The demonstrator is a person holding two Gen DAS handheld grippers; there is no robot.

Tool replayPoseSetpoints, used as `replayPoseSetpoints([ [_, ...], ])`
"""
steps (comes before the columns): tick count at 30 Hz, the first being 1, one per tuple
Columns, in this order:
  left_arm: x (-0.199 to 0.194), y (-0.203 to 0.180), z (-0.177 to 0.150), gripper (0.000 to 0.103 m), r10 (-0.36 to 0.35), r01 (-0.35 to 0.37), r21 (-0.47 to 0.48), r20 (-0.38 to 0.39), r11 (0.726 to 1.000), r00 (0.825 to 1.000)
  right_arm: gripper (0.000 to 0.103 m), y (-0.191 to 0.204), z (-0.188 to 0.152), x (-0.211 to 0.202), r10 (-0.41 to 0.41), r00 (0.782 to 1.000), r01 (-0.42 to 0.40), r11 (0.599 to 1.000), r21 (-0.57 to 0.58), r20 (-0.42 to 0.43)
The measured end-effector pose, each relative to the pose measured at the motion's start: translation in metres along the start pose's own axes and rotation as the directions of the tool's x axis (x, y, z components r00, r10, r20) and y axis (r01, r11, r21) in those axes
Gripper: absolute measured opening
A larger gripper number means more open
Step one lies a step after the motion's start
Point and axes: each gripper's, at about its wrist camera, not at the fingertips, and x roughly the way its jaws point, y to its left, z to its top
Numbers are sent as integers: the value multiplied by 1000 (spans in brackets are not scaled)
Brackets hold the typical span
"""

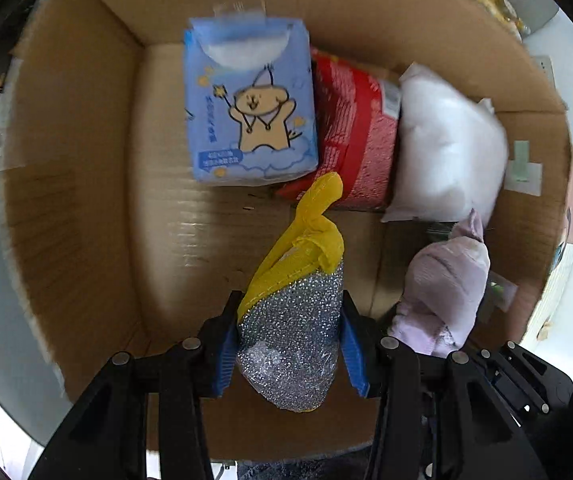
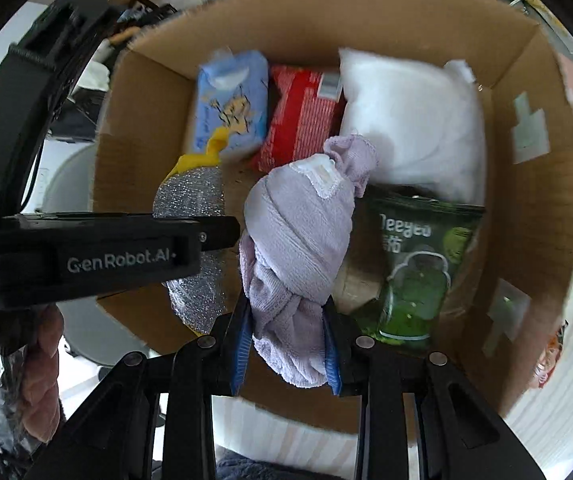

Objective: Organize soft objects
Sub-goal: 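Carry scrubber and cloth into the box and open both grippers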

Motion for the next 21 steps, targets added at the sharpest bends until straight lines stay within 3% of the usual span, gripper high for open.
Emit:
replayPoseSetpoints([
  [6, 22, 3, 9, 45, -14, 14, 5, -34, 1000, 999, 35, -1, 11, 34, -42, 998, 43, 999, 15, -50],
  [9, 21, 8, 7, 48, -39, 38, -23, -31, 999, 999, 45, -2, 12, 41, -60, 996, 61, 998, 19, -68],
  [11, 17, 13, 4, 66, -37, 37, -8, -20, 999, 999, 65, 2, 11, 38, -59, 996, 60, 998, 15, -60],
  [12, 14, 16, 3, 81, -30, 30, -4, -10, 1000, 999, 69, 3, 9, 34, -61, 997, 62, 998, 16, -56],
  [13, 9, 14, 0, 86, -25, 25, 3, 4, 1000, 1000, 73, 4, 9, 29, -70, 996, 70, 997, 18, -47],
  [18, -22, 10, -21, 98, 16, -20, 43, 76, 999, 997, 73, 6, 3, 1, -90, 996, 90, 996, 22, -8],
  [21, -43, 5, -41, 99, 49, -57, 55, 140, 997, 989, 81, 5, -1, -16, -139, 990, 138, 990, 28, 22],
])
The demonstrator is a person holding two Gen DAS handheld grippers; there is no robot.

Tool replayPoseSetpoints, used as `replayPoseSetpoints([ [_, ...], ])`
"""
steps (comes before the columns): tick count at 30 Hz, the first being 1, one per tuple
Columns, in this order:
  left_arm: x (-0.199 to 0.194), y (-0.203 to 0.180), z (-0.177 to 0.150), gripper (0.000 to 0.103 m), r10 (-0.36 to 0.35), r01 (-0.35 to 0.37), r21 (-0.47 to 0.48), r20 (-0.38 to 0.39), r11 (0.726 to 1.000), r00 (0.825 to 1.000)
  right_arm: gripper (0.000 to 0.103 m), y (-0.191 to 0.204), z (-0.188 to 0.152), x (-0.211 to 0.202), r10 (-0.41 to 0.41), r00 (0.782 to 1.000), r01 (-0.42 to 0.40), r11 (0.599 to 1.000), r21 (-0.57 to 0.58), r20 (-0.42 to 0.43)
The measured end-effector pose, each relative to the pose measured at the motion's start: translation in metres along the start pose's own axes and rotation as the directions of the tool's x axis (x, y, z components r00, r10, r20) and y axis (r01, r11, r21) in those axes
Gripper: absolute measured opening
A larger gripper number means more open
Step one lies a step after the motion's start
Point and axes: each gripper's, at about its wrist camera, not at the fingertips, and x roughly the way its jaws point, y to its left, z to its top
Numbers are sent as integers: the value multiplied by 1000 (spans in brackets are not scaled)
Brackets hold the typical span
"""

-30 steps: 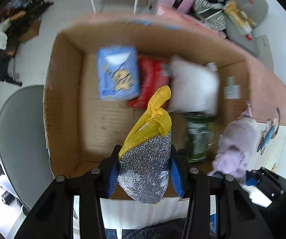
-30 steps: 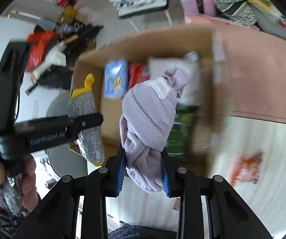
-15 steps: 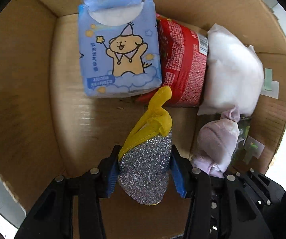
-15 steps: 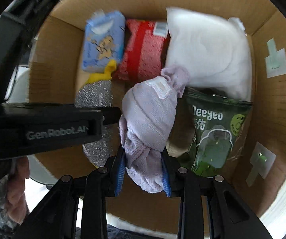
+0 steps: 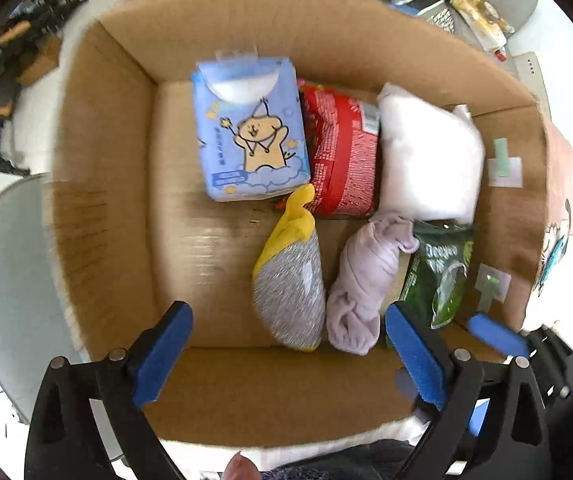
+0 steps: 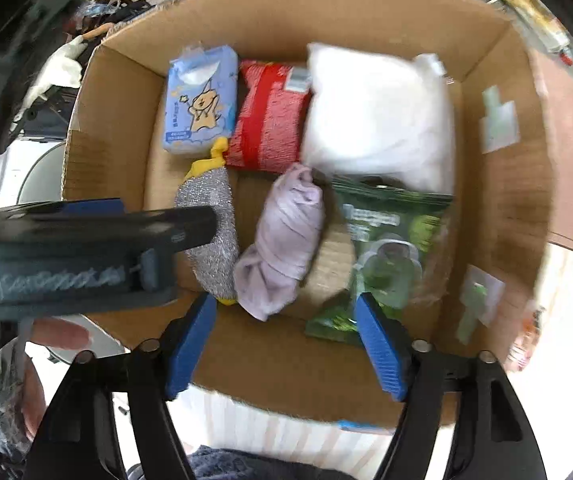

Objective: Organize soft objects
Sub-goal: 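Carry scrubber and cloth into the box and open both grippers, then lift both grippers out of the box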

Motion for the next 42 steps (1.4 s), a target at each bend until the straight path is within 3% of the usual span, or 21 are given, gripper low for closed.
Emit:
replayPoseSetpoints([
  [3, -21, 2, -22, 99, 29, -29, -6, 75, 1000, 997, 83, -7, -10, -17, -43, 998, 43, 999, 10, 37],
  [5, -33, 2, -38, 99, 40, -39, -17, 119, 999, 992, 97, -12, -19, -26, -53, 996, 52, 998, 22, 67],
  [7, -43, 2, -46, 102, 54, -51, -24, 166, 998, 985, 103, -17, -28, -39, -87, 991, 84, 996, 29, 103],
  [11, -56, 3, -60, 102, 107, -96, -54, 263, 994, 959, 103, -25, -48, -64, -129, 978, 124, 991, 42, 165],
  [18, -78, 0, -81, 102, 117, -95, -80, 337, 992, 934, 103, -18, -82, -111, -151, 949, 145, 989, 41, 278],
  [27, -116, -27, -117, 102, 129, -118, -53, 425, 992, 896, 103, -14, -122, -152, -101, 928, 100, 995, 20, 359],
  [32, -126, -43, -121, 102, 120, -114, -40, 437, 993, 892, 103, -24, -133, -166, -51, 925, 49, 999, 15, 377],
  [37, -135, -88, -116, 102, 156, -185, 13, 479, 983, 864, 103, -73, -147, -172, 8, 923, -49, 994, 96, 385],
  [42, -109, -180, -94, 102, 133, -248, 200, 456, 948, 880, 103, -173, -172, -161, -38, 944, -58, 959, 278, 328],
])
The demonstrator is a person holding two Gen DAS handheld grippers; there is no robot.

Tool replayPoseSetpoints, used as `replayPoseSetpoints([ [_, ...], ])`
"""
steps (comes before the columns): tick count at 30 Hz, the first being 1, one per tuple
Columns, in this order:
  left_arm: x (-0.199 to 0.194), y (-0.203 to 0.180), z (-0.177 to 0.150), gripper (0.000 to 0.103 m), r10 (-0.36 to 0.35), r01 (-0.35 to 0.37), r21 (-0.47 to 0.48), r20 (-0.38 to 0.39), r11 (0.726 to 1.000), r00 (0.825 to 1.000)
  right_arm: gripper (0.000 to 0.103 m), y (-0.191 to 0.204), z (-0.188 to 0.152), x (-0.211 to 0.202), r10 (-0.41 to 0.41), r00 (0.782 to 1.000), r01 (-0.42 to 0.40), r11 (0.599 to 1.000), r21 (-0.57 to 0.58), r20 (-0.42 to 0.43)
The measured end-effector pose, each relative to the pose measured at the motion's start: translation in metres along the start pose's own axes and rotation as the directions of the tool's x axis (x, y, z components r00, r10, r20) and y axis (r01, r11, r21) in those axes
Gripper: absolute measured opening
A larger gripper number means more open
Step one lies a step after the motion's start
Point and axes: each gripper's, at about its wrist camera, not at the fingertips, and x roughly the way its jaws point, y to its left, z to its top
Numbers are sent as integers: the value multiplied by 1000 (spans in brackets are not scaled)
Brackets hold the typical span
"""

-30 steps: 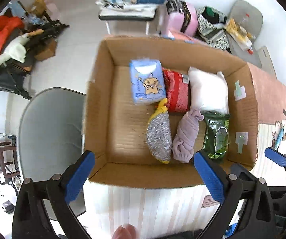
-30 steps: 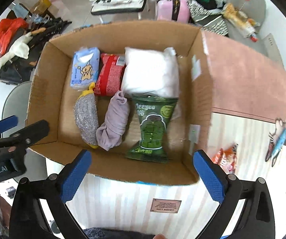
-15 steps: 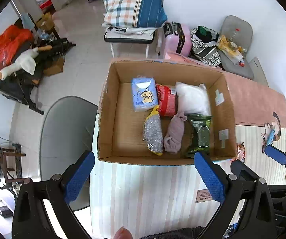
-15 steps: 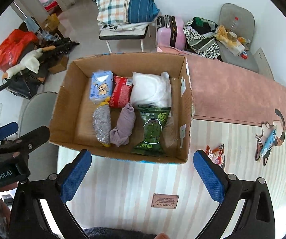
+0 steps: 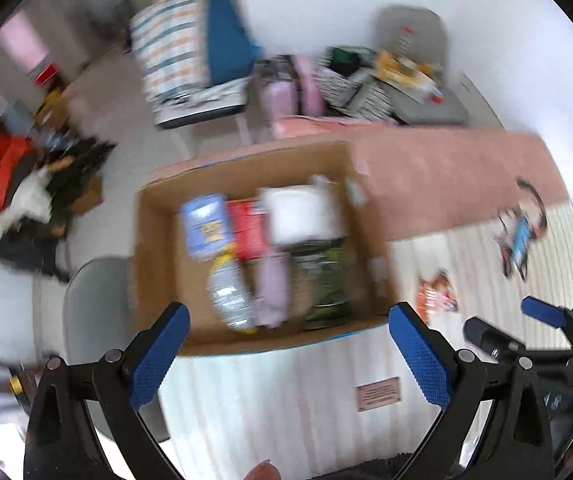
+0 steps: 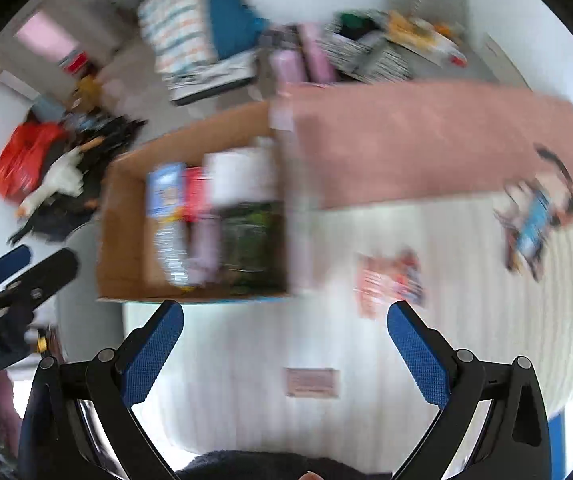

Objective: Organize soft objects
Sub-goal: 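Lift both grippers out of the box, then grasp the panda snack bag with the left gripper while the right grasps the blue Nestle tube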

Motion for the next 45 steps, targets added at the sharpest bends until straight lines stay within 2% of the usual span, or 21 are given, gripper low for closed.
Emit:
replayPoseSetpoints([
  [4, 40, -86, 24, 102, 15, -2, 238, -53, 971, 998, 103, -95, 0, 15, -85, 994, 93, 985, 142, -61],
  [7, 89, -152, 33, 102, 31, 35, 415, -150, 909, 988, 103, -164, -3, 32, -117, 985, 143, 963, 229, -124],
  [9, 123, -189, 32, 102, 79, 38, 518, -201, 855, 976, 103, -209, -5, 46, -118, 979, 162, 945, 284, -164],
  [10, 144, -210, 28, 102, 109, 44, 576, -228, 816, 968, 103, -227, -7, 52, -117, 977, 169, 937, 305, -181],
  [12, 174, -233, 20, 102, 155, 58, 635, -275, 771, 949, 103, -257, -8, 61, -109, 972, 176, 925, 338, -206],
  [15, 219, -260, 6, 102, 233, 88, 703, -348, 705, 908, 103, -290, -5, 75, -94, 968, 178, 910, 374, -233],
  [18, 254, -274, -6, 102, 296, 120, 743, -402, 658, 867, 103, -314, 5, 84, -80, 969, 170, 904, 393, -236],
  [20, 269, -277, -9, 84, 316, 132, 737, -435, 663, 843, 103, -326, 18, 89, -73, 970, 165, 902, 400, -234],
  [21, 275, -275, -8, 66, 320, 133, 717, -458, 684, 829, 103, -329, 25, 91, -72, 971, 161, 902, 401, -229],
  [24, 279, -265, 6, 45, 234, 164, 586, -542, 793, 807, 103, -345, 52, 101, -63, 976, 147, 900, 411, -210],
  [26, 281, -245, 23, 42, 141, 143, 418, -577, 897, 805, 103, -354, 73, 112, -62, 976, 146, 896, 420, -207],
  [29, 284, -213, 40, 42, -30, 144, 139, -608, 980, 793, 91, -366, 103, 136, -77, 970, 171, 890, 422, -230],
  [30, 287, -199, 42, 42, -103, 153, 28, -617, 988, 780, 87, -370, 111, 145, -75, 966, 179, 887, 425, -248],
  [32, 292, -184, 42, 42, -183, 156, -98, -620, 983, 763, 64, -373, 122, 161, -72, 954, 194, 888, 417, -290],
  [33, 295, -179, 40, 42, -207, 158, -133, -620, 978, 757, 64, -371, 126, 162, -93, 951, 212, 890, 403, -295],
  [35, 295, -180, 38, 43, -206, 163, -127, -611, 979, 764, 40, -360, 132, 161, -123, 949, 226, 908, 352, -291],
  [37, 294, -178, 36, 47, -198, 167, -109, -616, 980, 763, 33, -346, 129, 162, -121, 945, 216, 928, 304, -303],
  [39, 294, -178, 32, 52, -222, 196, -112, -627, 974, 746, 25, -331, 121, 163, -129, 939, 213, 946, 244, -320],
  [42, 297, -188, 17, 57, -202, 199, -78, -636, 977, 745, 23, -308, 101, 166, -125, 927, 193, 967, 164, -354],
  [44, 300, -194, 10, 57, -210, 205, -84, -646, 975, 734, 23, -295, 89, 165, -127, 921, 185, 975, 126, -367],
  [45, 299, -196, 6, 57, -207, 203, -81, -634, 976, 745, 23, -291, 85, 165, -133, 919, 187, 976, 112, -370],
])
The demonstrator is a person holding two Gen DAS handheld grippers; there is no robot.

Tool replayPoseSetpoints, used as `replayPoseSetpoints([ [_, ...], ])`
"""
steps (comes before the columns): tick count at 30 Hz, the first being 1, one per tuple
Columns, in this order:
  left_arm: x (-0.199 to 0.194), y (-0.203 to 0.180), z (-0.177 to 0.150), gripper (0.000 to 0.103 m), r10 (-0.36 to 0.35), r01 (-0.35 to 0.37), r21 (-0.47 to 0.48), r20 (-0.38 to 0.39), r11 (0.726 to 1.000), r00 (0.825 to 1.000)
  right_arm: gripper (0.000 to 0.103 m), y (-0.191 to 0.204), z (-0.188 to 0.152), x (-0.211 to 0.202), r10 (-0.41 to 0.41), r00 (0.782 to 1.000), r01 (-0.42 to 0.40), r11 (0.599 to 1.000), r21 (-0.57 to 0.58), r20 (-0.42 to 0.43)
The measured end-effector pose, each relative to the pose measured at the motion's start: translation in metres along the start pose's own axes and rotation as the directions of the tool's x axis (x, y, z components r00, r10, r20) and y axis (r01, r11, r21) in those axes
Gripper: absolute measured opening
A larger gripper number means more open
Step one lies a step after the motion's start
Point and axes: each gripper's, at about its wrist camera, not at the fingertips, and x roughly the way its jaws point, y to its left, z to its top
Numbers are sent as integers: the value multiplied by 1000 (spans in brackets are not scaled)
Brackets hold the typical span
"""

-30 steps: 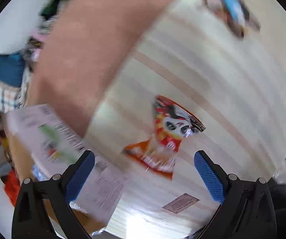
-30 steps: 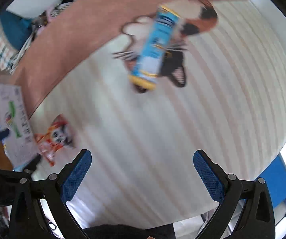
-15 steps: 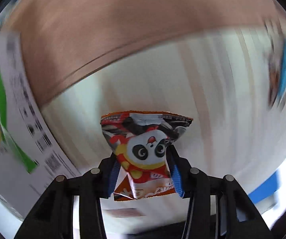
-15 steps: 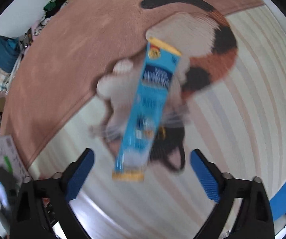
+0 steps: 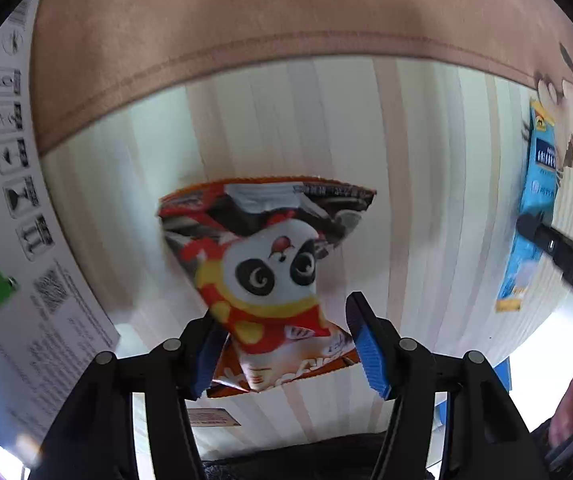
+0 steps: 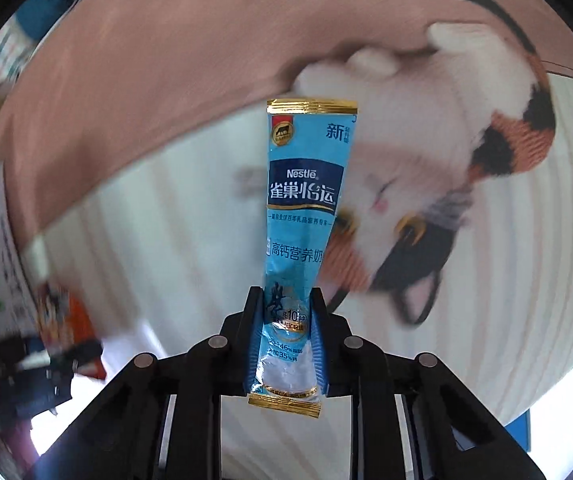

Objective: Organize soft objects
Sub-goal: 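Grasp the panda snack bag with the left gripper while the right grasps the blue Nestle tube, then carry both items into the box and open both grippers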

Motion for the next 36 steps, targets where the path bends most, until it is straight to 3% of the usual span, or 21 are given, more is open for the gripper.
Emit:
replayPoseSetpoints([
  [11, -5, -6, -12, 55, 7, -6, -3, 43, 1000, 999, 28, 10, -6, 6, -39, 999, 39, 998, 55, 5],
  [13, -7, -6, -16, 48, 14, -13, -8, 56, 1000, 998, 28, 13, -6, 7, -48, 999, 48, 997, 54, 7],
  [15, -12, -6, -21, 44, 14, -13, -9, 77, 1000, 997, 26, 12, -7, 4, -63, 998, 63, 997, 47, 14],
  [16, -13, -6, -24, 40, 12, -11, -10, 85, 1000, 996, 18, 20, -7, 4, -71, 997, 71, 997, 35, 16],
  [20, -29, -9, -44, 40, -8, 9, -9, 139, 1000, 990, 13, 39, -24, -6, 2, 999, -3, 999, 33, 32],
  [24, -61, -1, -74, 40, -40, 39, 6, 223, 999, 974, 13, 69, -45, -42, 66, 994, -65, 998, -18, 87],
  [28, -106, 21, -107, 40, -66, 71, -3, 317, 997, 946, 13, 120, -64, -85, 132, 981, -116, 987, -111, 144],
  [33, -173, 84, -138, 40, -68, 104, -63, 422, 993, 904, 13, 207, -86, -135, 203, 961, -147, 949, -278, 187],
  [36, -197, 131, -151, 40, -29, 90, -112, 461, 990, 887, 13, 264, -100, -147, 217, 955, -136, 927, -350, 204],
])
